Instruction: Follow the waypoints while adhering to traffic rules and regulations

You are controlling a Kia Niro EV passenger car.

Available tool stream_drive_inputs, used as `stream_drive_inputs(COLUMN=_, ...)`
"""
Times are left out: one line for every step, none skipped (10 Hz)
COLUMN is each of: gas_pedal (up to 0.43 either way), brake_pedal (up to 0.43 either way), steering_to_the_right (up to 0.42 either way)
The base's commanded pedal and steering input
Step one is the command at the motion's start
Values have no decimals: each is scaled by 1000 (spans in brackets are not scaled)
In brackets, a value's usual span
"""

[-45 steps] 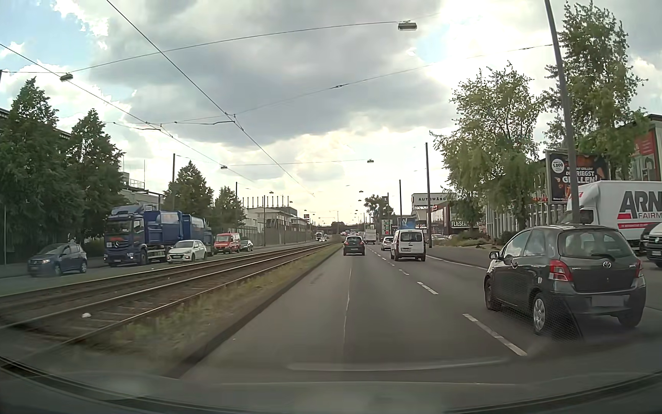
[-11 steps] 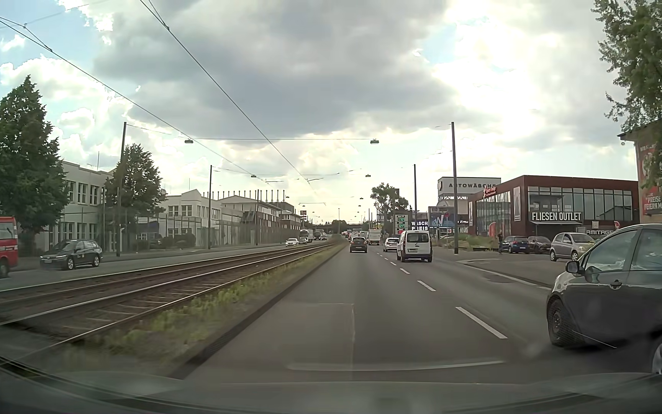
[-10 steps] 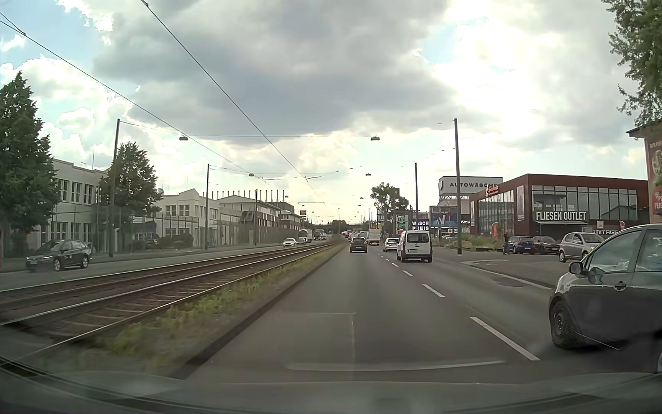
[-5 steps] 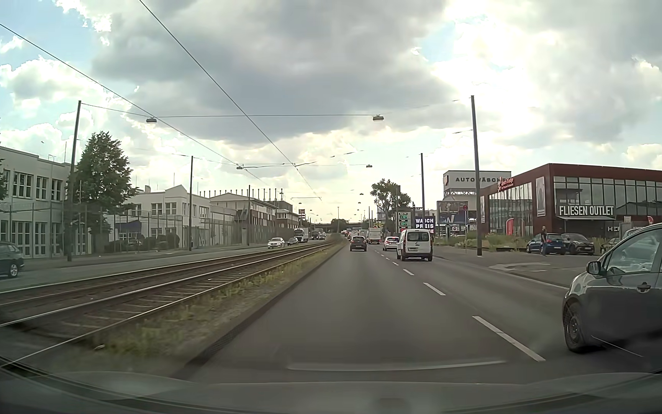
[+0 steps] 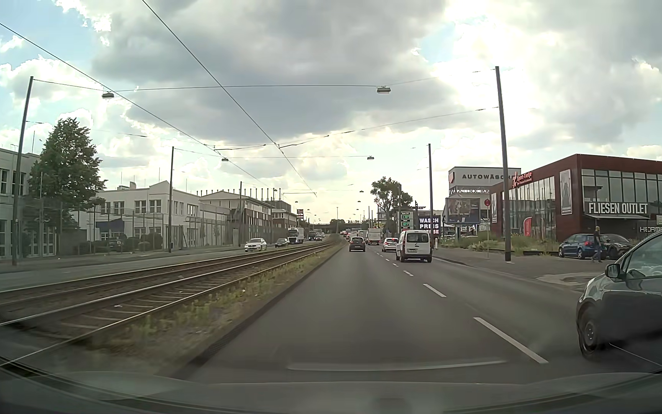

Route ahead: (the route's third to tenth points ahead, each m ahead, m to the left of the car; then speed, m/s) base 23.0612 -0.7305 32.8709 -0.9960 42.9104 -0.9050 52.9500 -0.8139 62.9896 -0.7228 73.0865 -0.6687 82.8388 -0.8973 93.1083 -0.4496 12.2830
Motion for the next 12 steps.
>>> stream_drive_inputs(gas_pedal=47, brake_pedal=30, steering_to_the_right=1)
stream_drive_inputs(gas_pedal=47, brake_pedal=30, steering_to_the_right=1)
stream_drive_inputs(gas_pedal=47, brake_pedal=30, steering_to_the_right=1)
stream_drive_inputs(gas_pedal=47, brake_pedal=30, steering_to_the_right=1)
stream_drive_inputs(gas_pedal=47, brake_pedal=30, steering_to_the_right=1)
stream_drive_inputs(gas_pedal=47, brake_pedal=30, steering_to_the_right=1)
stream_drive_inputs(gas_pedal=47, brake_pedal=30, steering_to_the_right=1)
stream_drive_inputs(gas_pedal=47, brake_pedal=30, steering_to_the_right=1)
stream_drive_inputs(gas_pedal=47, brake_pedal=30, steering_to_the_right=1)
stream_drive_inputs(gas_pedal=47, brake_pedal=30, steering_to_the_right=0)
stream_drive_inputs(gas_pedal=47, brake_pedal=30, steering_to_the_right=0)
stream_drive_inputs(gas_pedal=47, brake_pedal=37, steering_to_the_right=0)
